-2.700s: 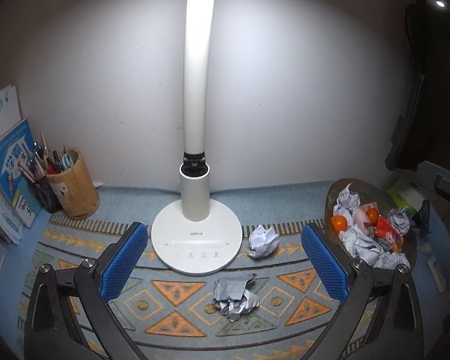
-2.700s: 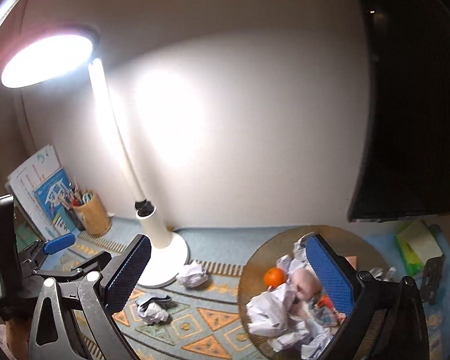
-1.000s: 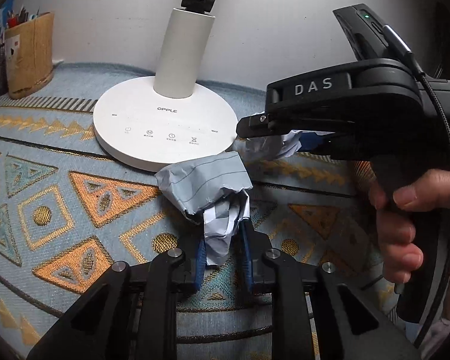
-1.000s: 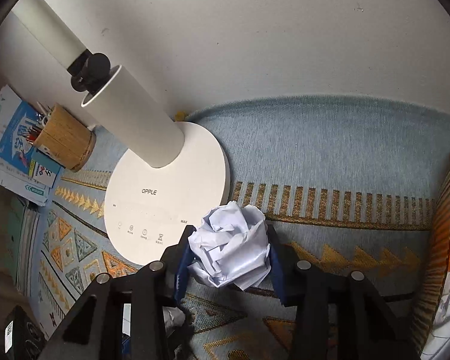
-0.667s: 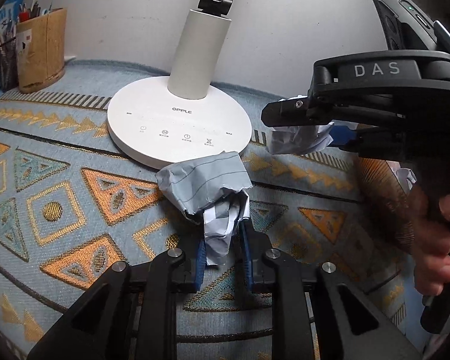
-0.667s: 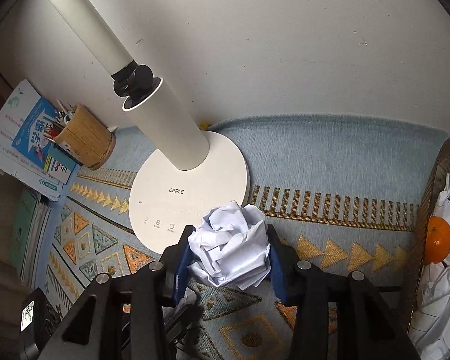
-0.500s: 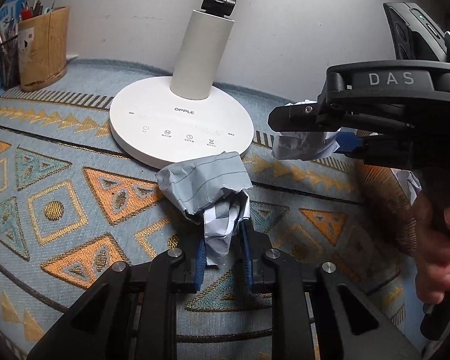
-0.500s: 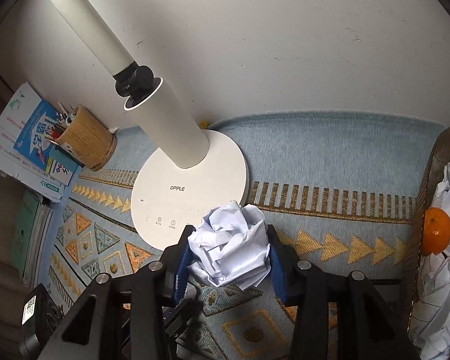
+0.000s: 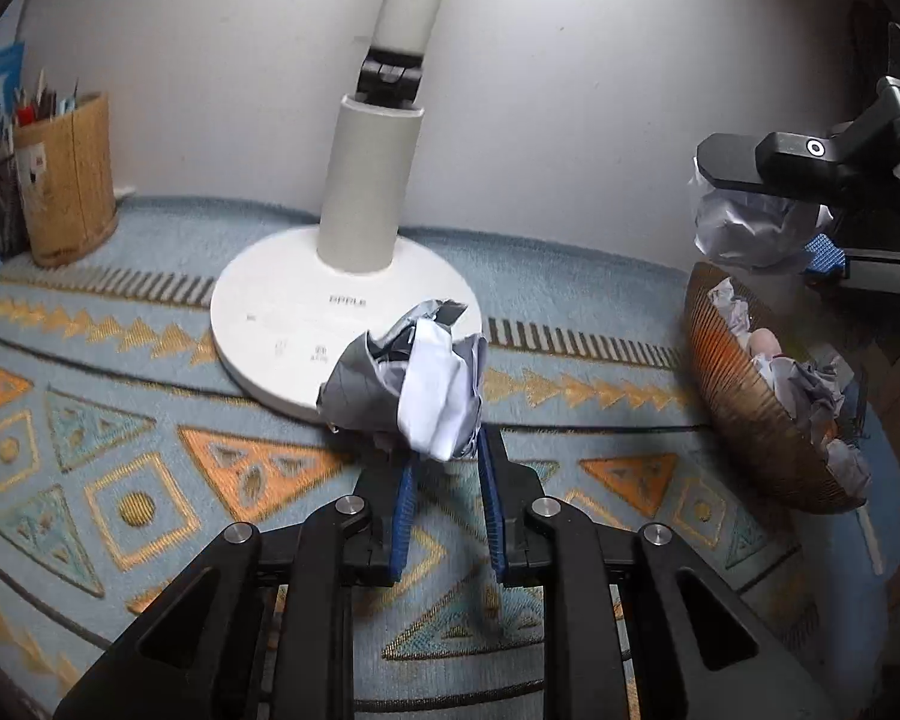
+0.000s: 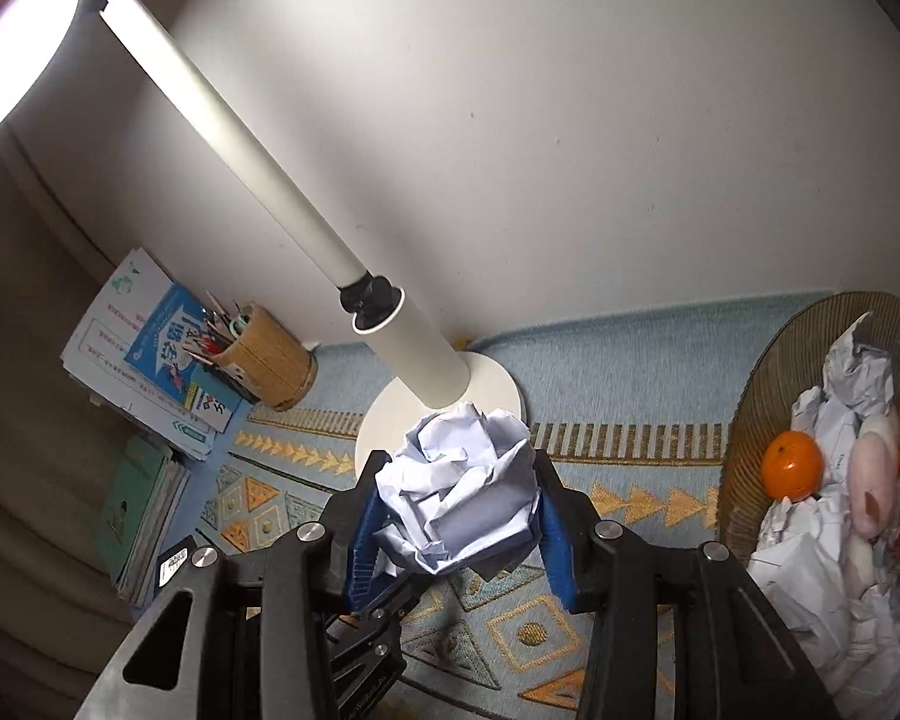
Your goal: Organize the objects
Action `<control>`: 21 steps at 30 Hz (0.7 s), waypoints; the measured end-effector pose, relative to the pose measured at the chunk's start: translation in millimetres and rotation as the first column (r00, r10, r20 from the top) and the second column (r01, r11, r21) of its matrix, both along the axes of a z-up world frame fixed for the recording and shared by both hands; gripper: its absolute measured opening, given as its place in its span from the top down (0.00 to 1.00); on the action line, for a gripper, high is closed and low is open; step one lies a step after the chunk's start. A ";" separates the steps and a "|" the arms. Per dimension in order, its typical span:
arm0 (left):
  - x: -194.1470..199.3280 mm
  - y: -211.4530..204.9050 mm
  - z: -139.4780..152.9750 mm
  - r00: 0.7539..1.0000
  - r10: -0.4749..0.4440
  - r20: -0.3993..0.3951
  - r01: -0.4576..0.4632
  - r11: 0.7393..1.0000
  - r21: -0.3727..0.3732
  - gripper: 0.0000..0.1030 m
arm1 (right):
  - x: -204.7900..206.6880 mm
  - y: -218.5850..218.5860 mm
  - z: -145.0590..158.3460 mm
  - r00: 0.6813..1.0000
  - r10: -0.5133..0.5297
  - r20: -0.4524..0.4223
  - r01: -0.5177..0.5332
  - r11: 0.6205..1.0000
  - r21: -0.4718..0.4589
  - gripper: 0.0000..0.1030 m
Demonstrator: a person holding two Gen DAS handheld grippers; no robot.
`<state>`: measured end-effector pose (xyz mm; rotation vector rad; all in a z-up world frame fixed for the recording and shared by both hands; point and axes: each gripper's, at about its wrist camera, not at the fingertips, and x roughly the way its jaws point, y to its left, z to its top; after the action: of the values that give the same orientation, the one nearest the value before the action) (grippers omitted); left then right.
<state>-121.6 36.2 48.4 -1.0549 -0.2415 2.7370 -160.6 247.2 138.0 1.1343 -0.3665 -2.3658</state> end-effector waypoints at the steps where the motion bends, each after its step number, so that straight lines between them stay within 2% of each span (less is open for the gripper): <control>1: -5.4 8.1 17.2 0.999 -0.017 -0.033 0.016 0.999 -0.030 0.84 | 4.0 8.8 12.0 1.000 -0.010 -0.025 0.010 1.000 -0.008 0.57; 6: -28.9 55.8 97.5 0.979 -0.125 -0.164 0.117 0.992 -0.057 0.84 | 22.7 66.4 58.0 0.989 -0.081 -0.126 0.078 0.996 -0.031 0.57; 8: -39.1 81.5 118.2 0.966 -0.174 -0.193 0.167 0.985 -0.050 0.84 | 27.8 93.1 66.6 0.981 -0.129 -0.145 0.127 0.992 -0.022 0.57; 10: -47.9 104.9 132.5 0.954 -0.227 -0.198 0.229 0.973 -0.012 0.84 | 30.9 120.5 68.7 0.971 -0.183 -0.153 0.183 0.983 -0.015 0.57; 15: -71.9 146.9 121.1 0.941 -0.301 -0.155 0.307 0.951 0.019 0.84 | 28.9 176.7 53.3 0.948 -0.297 -0.118 0.296 0.955 -0.024 0.57; 18: -65.6 129.4 107.0 0.943 -0.297 -0.149 0.305 0.951 0.038 0.84 | 30.6 192.2 39.4 0.947 -0.308 -0.094 0.305 0.951 -0.042 0.57; 20: -62.4 105.3 89.5 0.959 -0.259 -0.117 0.261 0.965 0.002 0.82 | 31.7 193.5 31.3 0.948 -0.304 -0.090 0.302 0.953 -0.040 0.57; 21: -63.8 94.0 76.2 0.966 -0.245 -0.082 0.243 0.969 -0.034 0.72 | 31.3 192.5 27.3 0.950 -0.301 -0.085 0.297 0.953 -0.049 0.57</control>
<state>-185.4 130.2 124.6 -0.9028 -0.0610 2.5601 -129.3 439.7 165.3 1.0080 -0.5823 -2.6506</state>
